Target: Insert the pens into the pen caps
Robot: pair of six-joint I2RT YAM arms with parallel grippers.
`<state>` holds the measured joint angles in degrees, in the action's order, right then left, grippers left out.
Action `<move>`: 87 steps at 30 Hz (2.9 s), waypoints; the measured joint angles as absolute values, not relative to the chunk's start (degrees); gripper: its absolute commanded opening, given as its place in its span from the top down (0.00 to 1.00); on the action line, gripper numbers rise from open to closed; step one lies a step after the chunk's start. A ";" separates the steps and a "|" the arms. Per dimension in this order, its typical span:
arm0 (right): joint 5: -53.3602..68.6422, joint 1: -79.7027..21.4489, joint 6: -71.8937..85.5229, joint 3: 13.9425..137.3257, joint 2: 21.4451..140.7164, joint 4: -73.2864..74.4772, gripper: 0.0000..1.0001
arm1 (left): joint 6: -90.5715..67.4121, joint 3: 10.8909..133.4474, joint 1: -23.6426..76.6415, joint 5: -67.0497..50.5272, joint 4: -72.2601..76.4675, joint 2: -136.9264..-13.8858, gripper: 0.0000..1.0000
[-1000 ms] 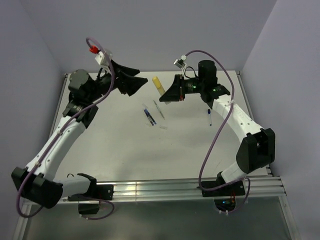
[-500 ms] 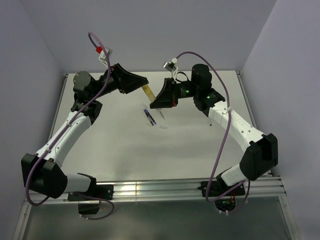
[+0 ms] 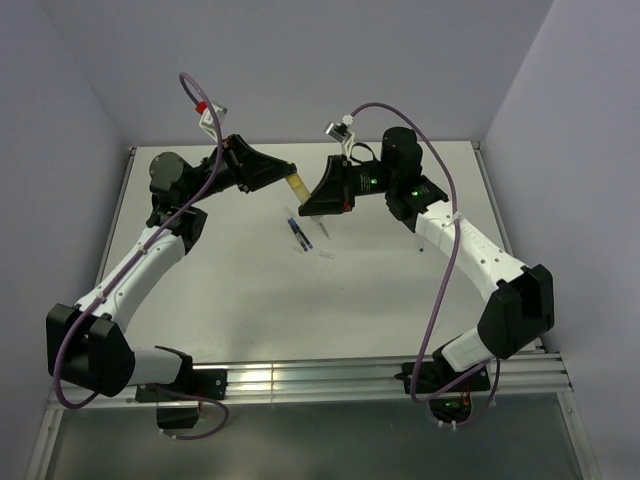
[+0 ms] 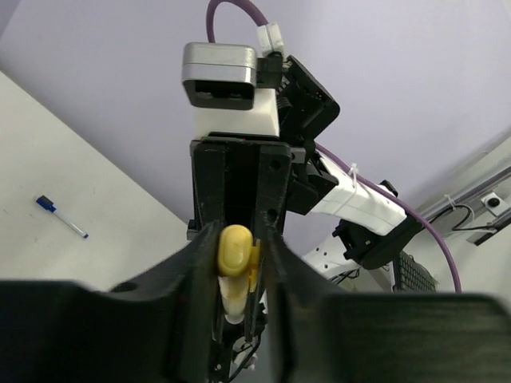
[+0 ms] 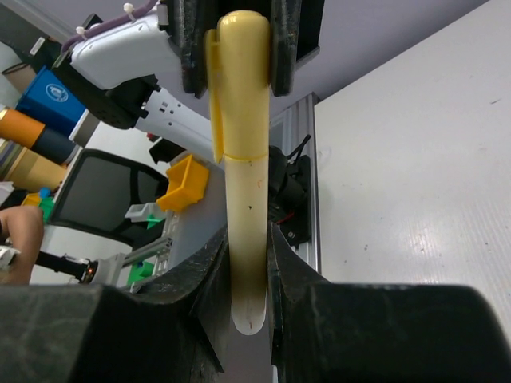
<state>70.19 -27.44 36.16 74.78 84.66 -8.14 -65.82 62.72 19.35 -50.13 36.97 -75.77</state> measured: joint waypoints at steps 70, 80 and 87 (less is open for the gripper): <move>6.55 -4.99 -1.96 70.35 103.00 38.52 1.00 | -31.07 75.66 11.81 -33.54 -4.73 -76.20 0.10; -1.17 -4.99 -0.89 72.60 107.31 39.46 0.93 | -31.05 75.66 11.81 -33.54 -5.32 -77.58 0.09; -3.25 -5.28 -0.89 75.57 110.96 39.64 0.89 | -30.85 75.66 11.81 -33.56 -5.45 -77.62 0.08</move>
<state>-3.25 -5.28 -0.89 75.57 110.96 39.64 -30.85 75.66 11.81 -33.56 -5.45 -77.62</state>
